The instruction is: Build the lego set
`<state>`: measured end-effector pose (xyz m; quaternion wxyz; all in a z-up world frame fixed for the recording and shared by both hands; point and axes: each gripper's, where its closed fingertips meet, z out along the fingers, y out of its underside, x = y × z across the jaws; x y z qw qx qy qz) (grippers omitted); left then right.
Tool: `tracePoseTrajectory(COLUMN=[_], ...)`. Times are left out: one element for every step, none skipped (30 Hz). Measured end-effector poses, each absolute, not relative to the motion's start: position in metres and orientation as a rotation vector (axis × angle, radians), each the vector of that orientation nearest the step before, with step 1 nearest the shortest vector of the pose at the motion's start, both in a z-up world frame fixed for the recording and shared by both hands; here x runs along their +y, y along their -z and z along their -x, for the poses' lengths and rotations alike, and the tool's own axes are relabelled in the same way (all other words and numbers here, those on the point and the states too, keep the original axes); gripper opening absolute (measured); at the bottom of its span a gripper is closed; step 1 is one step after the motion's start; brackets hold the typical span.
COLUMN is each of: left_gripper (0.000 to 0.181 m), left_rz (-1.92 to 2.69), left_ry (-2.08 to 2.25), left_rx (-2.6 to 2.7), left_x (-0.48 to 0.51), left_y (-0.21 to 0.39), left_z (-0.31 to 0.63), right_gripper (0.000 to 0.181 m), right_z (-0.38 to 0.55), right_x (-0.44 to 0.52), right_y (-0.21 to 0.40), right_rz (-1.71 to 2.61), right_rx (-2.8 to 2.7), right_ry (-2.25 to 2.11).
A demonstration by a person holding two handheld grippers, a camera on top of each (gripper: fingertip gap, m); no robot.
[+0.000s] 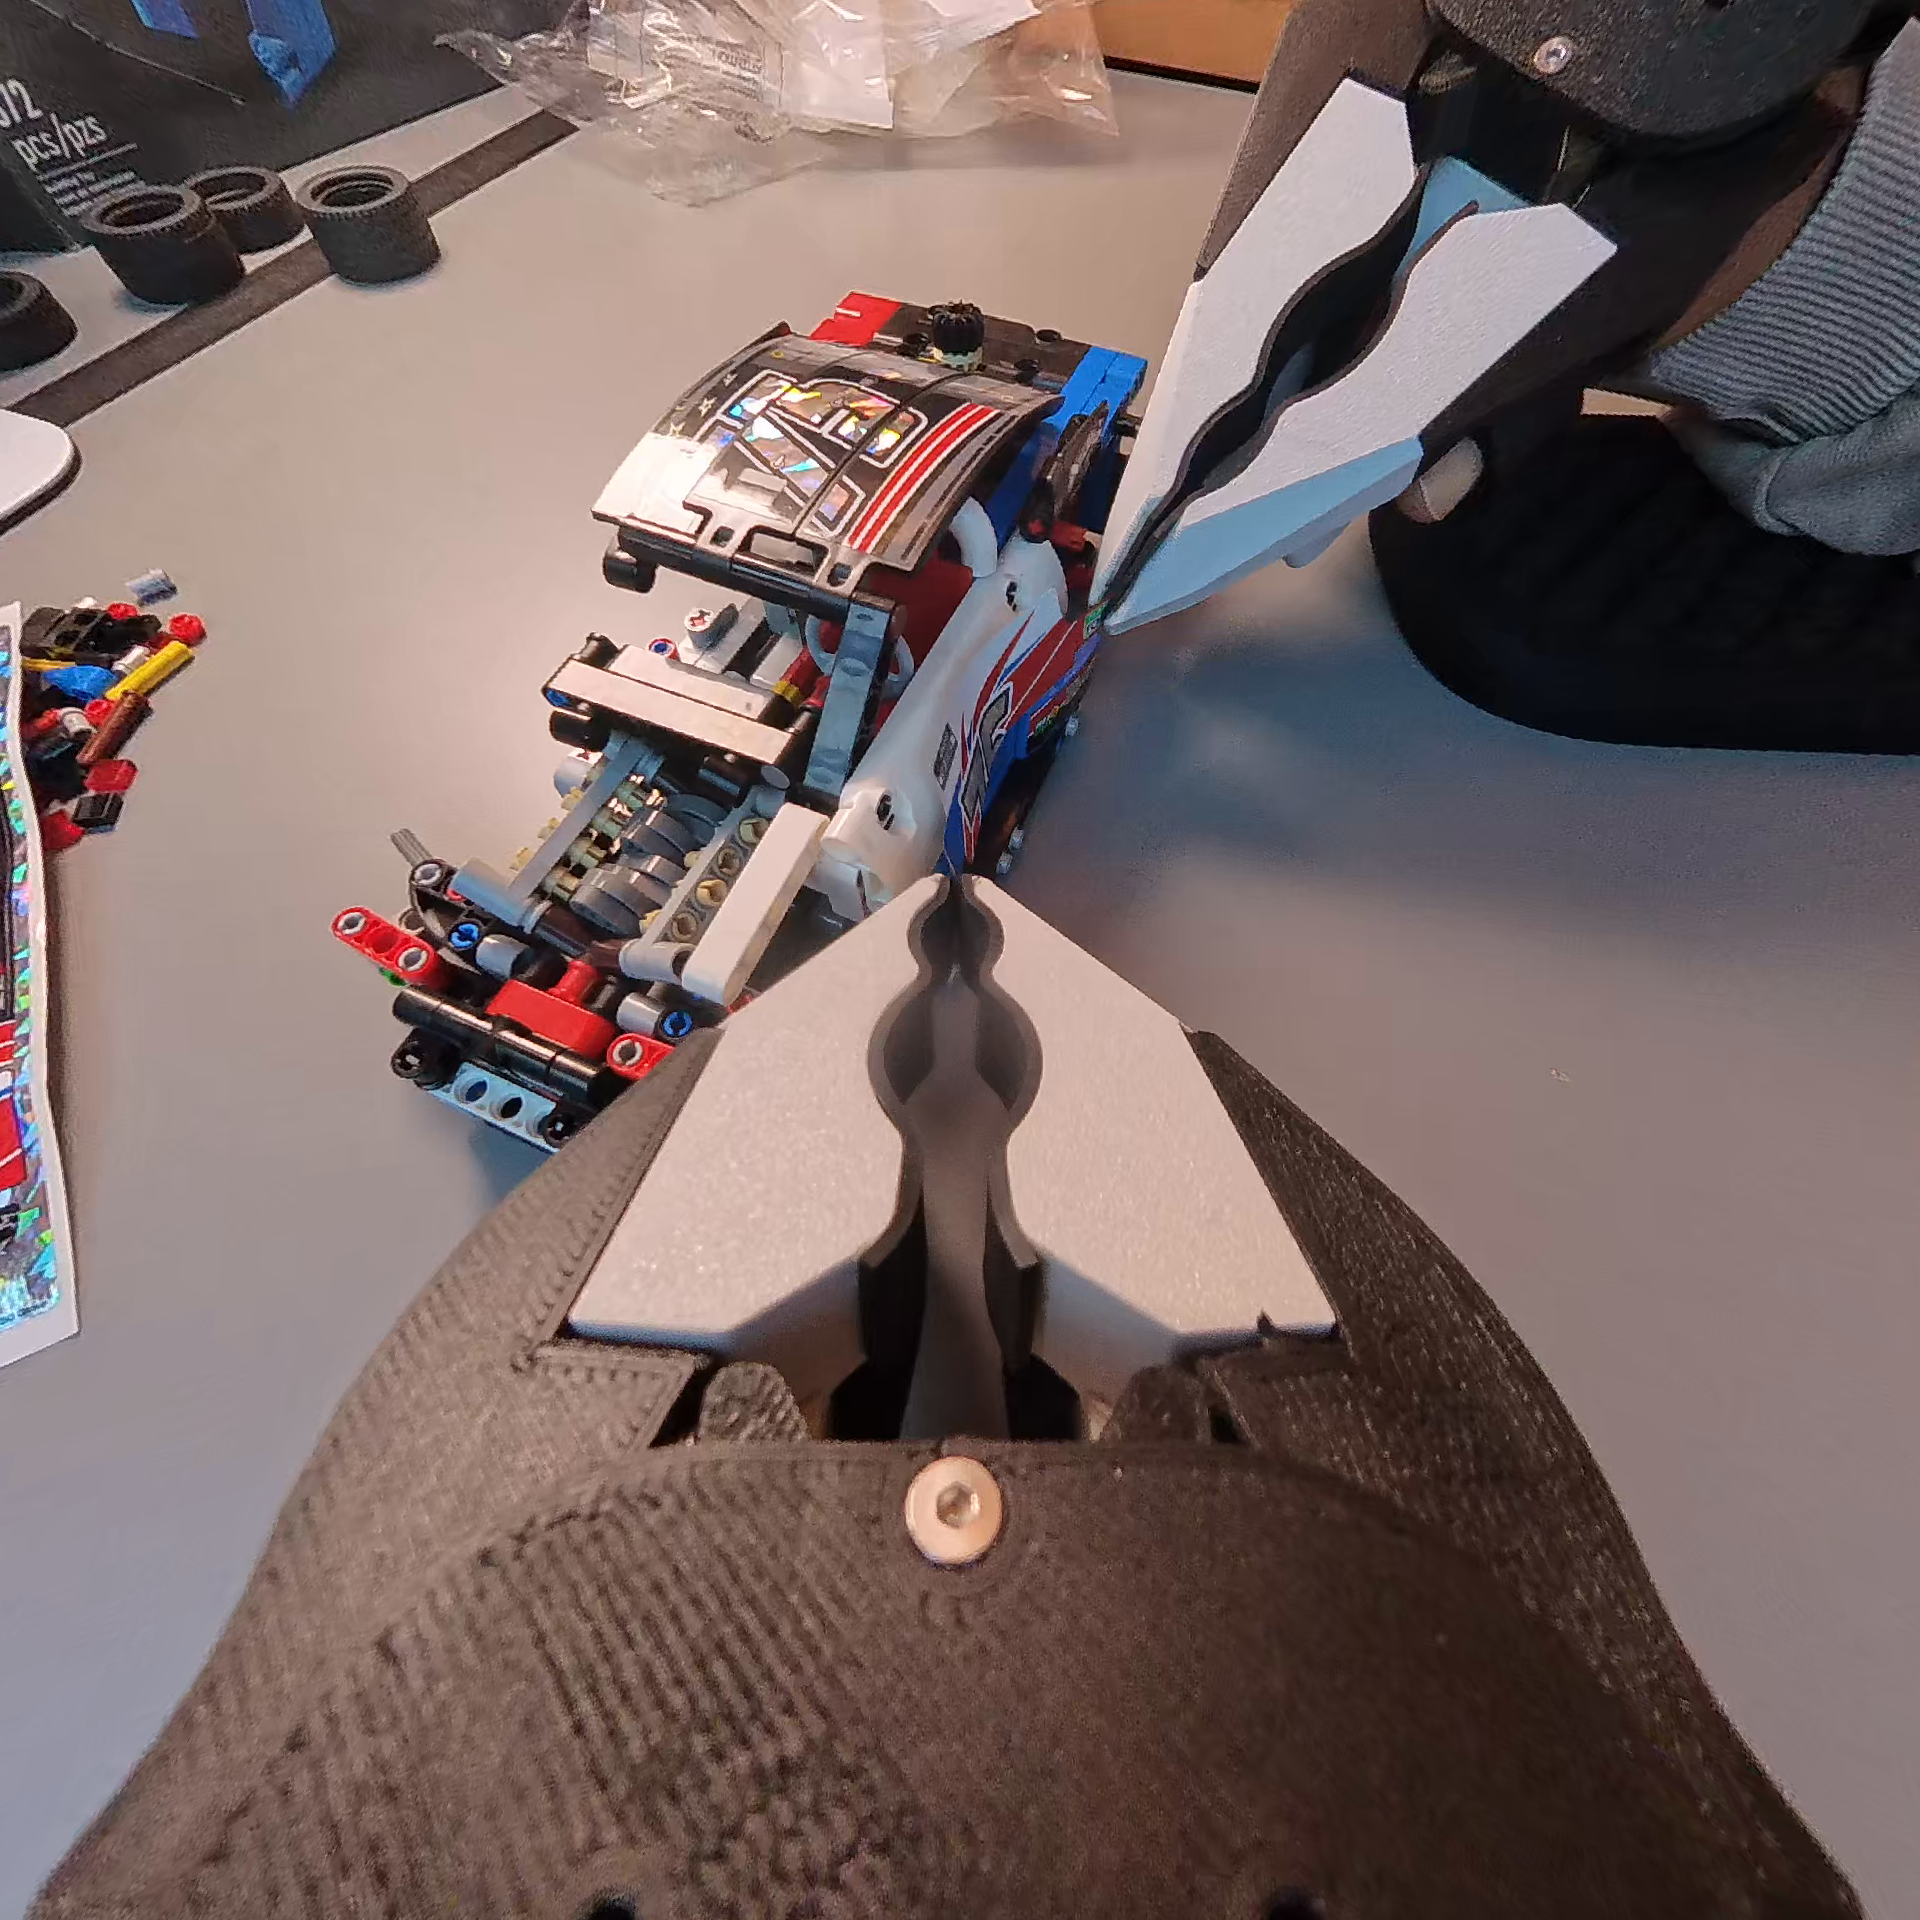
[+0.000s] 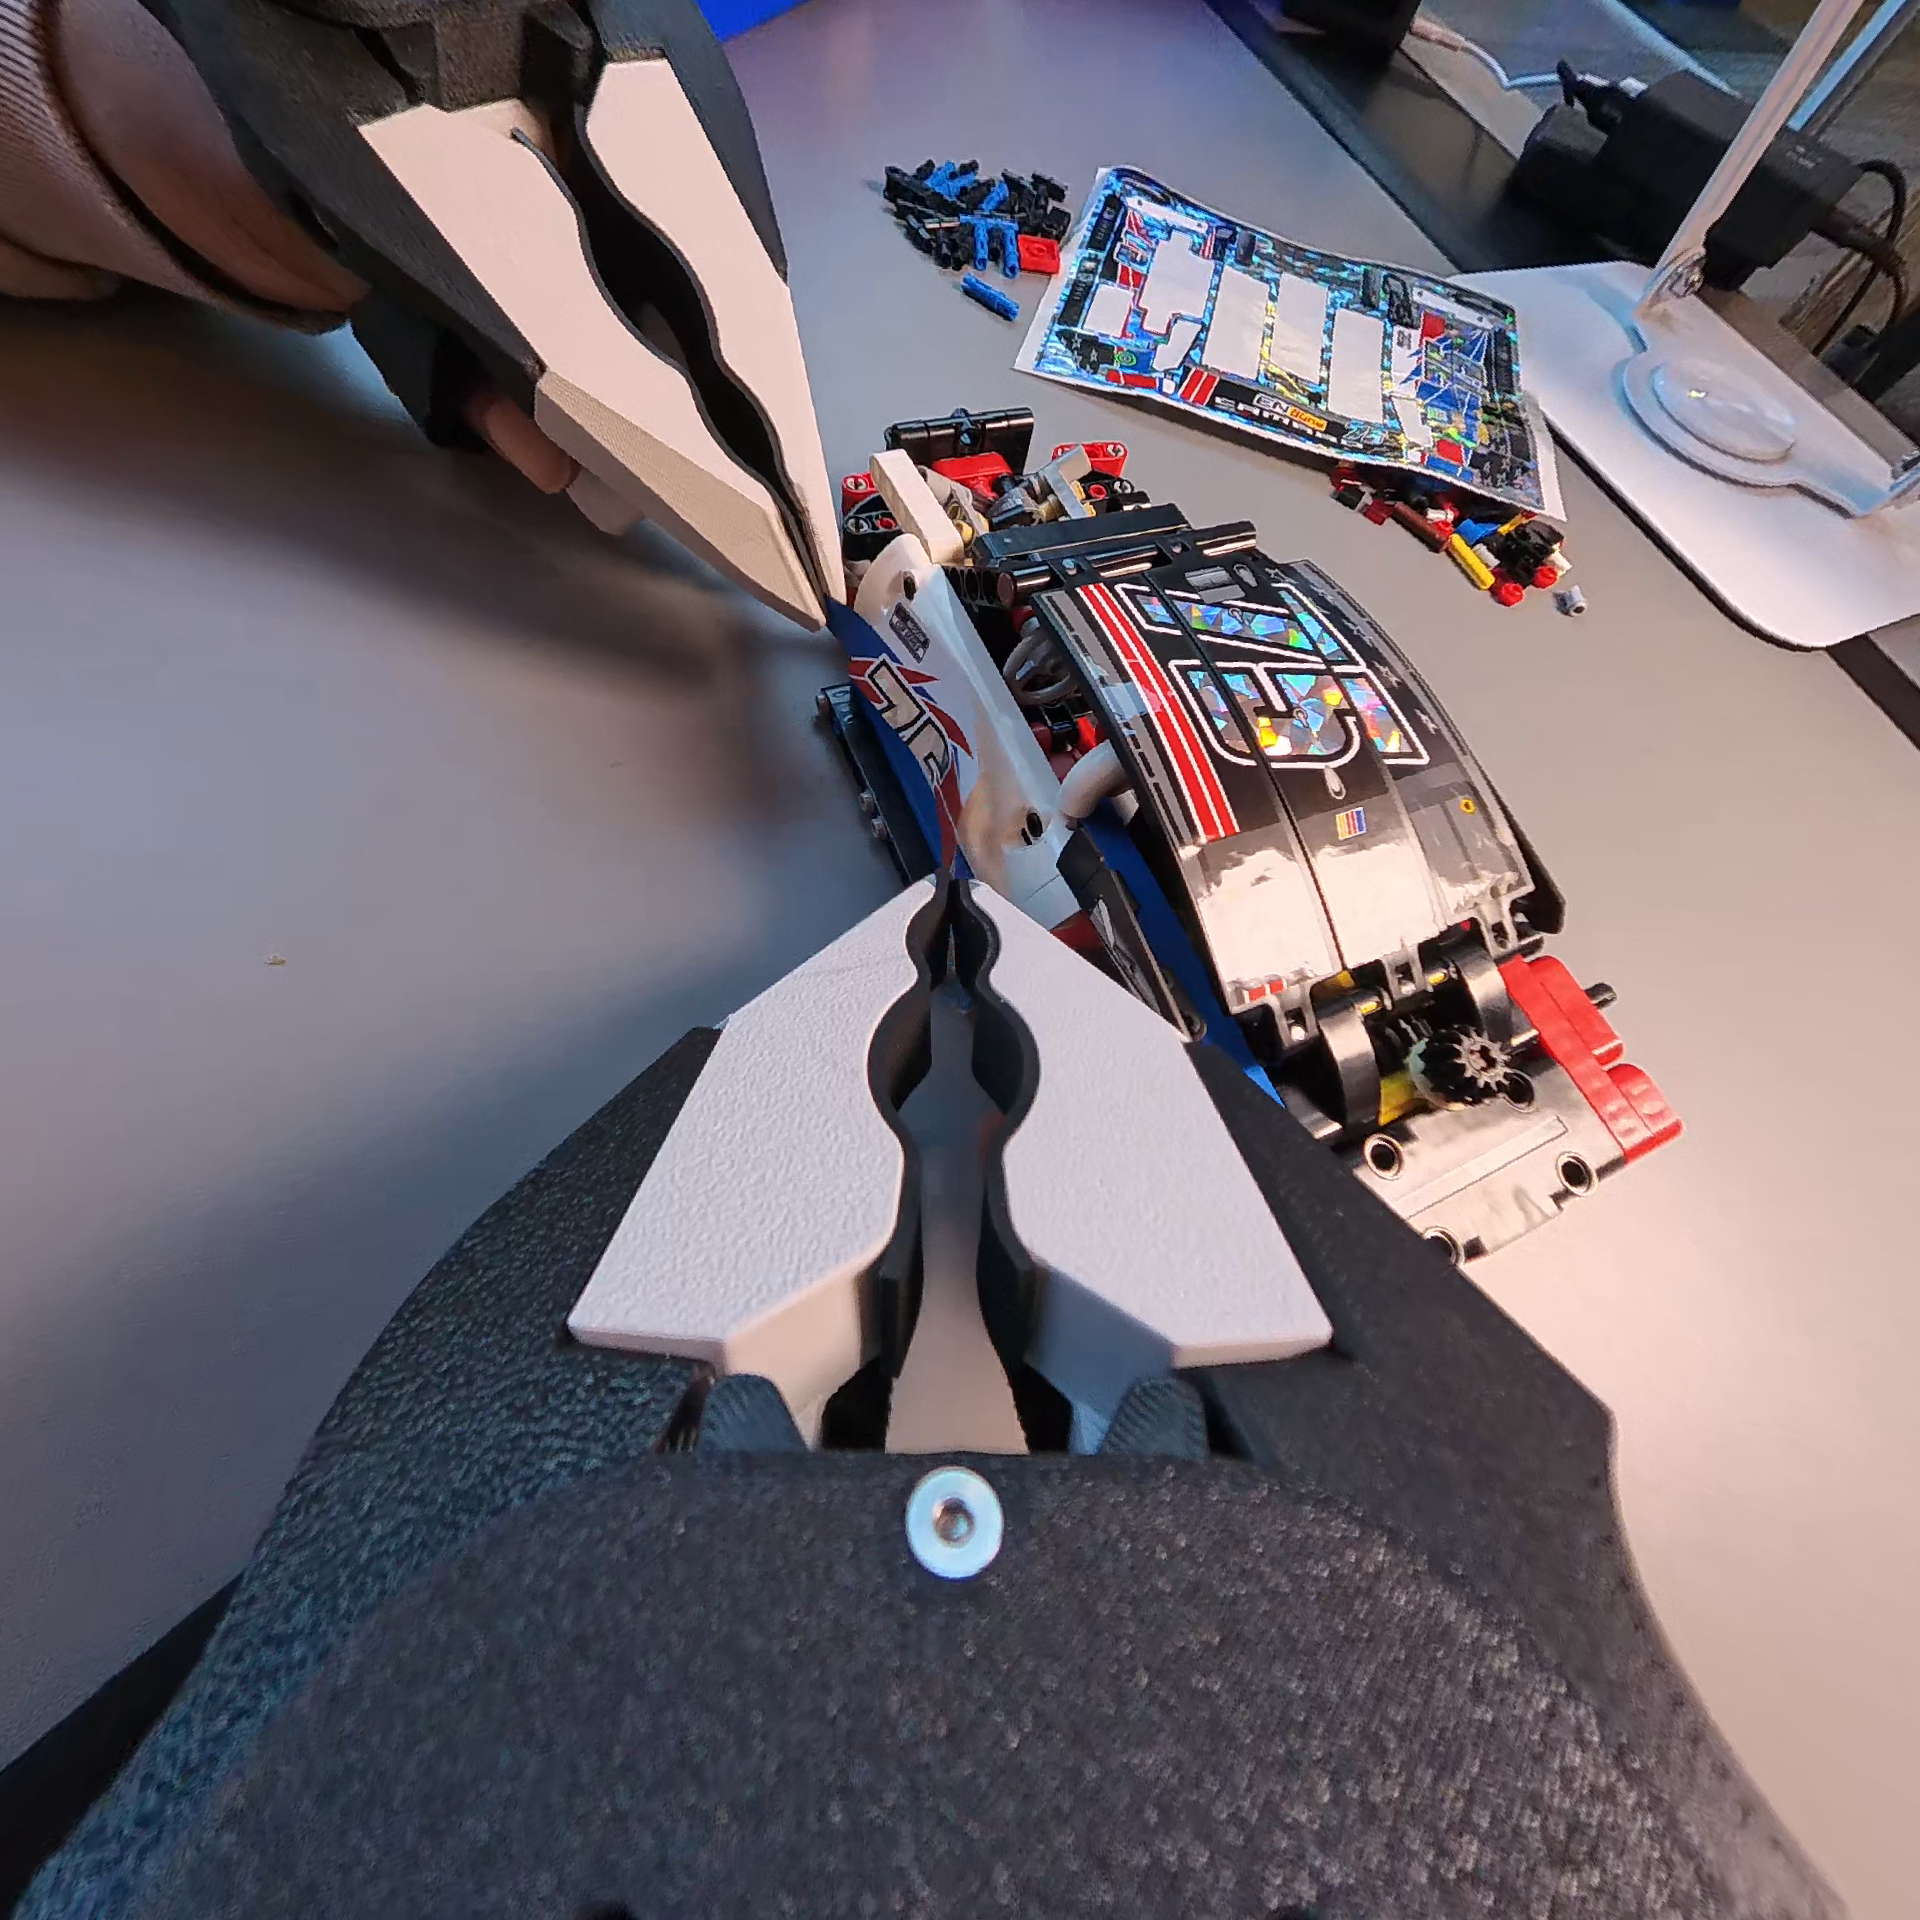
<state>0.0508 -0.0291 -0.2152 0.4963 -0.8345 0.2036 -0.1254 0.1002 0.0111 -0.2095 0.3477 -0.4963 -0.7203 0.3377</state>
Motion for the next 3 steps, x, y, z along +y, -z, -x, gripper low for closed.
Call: tracePoseTrajectory(left_gripper=[0.000,0.000,0.000], left_rz=[2.021,2.021,2.018], left_ry=[0.300,0.300,0.300], left_rx=[0.497,0.501,0.505], left_x=[-0.0293,-0.0297,-0.0301], left_y=[0.2151,0.2149,0.2143], left_z=[-0.0511,-0.0516,-0.0521], right_gripper=[0.000,0.000,0.000], right_z=[-0.1005,-0.1009,-0.1015], right_x=[0.0101,0.0090,0.0076], right_y=[0.2091,0.2091,0.2087], right_rz=[1.283,1.280,1.273], right_rx=[-1.871,-1.875,-1.880], right_ry=[-0.879,-0.881,-0.886])
